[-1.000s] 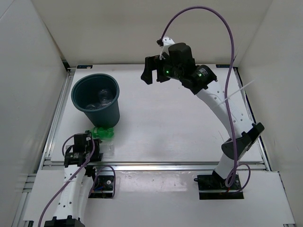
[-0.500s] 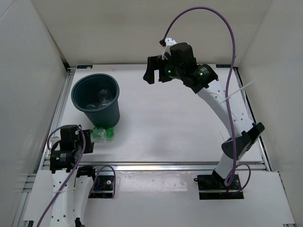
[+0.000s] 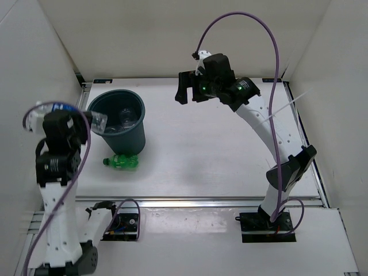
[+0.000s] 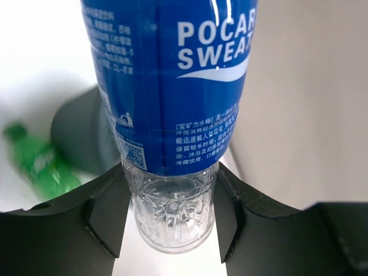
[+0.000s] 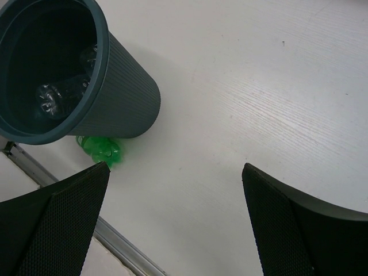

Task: Put the plastic bottles in the bin

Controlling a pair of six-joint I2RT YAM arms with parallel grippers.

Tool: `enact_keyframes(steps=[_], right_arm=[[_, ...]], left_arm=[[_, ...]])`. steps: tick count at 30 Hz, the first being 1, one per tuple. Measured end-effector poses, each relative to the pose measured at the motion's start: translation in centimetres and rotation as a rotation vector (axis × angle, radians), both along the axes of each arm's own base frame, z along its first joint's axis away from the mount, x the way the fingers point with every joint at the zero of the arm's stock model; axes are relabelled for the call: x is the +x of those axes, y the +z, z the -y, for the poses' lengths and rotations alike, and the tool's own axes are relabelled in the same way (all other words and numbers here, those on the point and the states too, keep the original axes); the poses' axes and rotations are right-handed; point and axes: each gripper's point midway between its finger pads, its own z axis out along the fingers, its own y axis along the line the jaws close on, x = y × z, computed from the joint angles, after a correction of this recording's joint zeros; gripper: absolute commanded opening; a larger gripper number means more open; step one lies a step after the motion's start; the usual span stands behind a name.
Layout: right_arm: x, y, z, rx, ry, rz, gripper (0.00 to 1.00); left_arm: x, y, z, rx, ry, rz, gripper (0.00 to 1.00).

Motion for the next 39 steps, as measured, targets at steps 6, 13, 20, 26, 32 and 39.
enact_keyframes(steps=[6,13,20,26,32,39], right_arm=[[0.2,0.0,0.2,0.001,-0.008,-0.003,1.0],[0.4,-0.2,0.7,-0.005,-0.02,-0.008,1.0],[1.0,-0.8,2.2,-0.029,-0.057,-0.031,1.0],[1.4,-0.7,3.5,-0.037,-0.093,-0.035,1.0],[1.2,-0.9,3.5,-0.037,-0.091,-0.044,1.0],[0.9,-1.4,3.6,-0.048,-0.09,-0.064,1.0]], left_arm=[[10.4,3.5,-0.8,0.251,-0.107,-0.025,0.62],[12.4,-3.1,1.4,0.434,-0.239,-0.238,1.0],[7.3,1.8,0.4,0.447,-0.169,-0.085,1.0],[-2.1,1.2,-0.3,0.233,-0.053,0.123,1.0],[-3.7,-13.5,1.6,-0.091,0.004,-0.051,1.0],[-2.9,-19.2,2.8,-0.336,0.095,-0.049,1.0]])
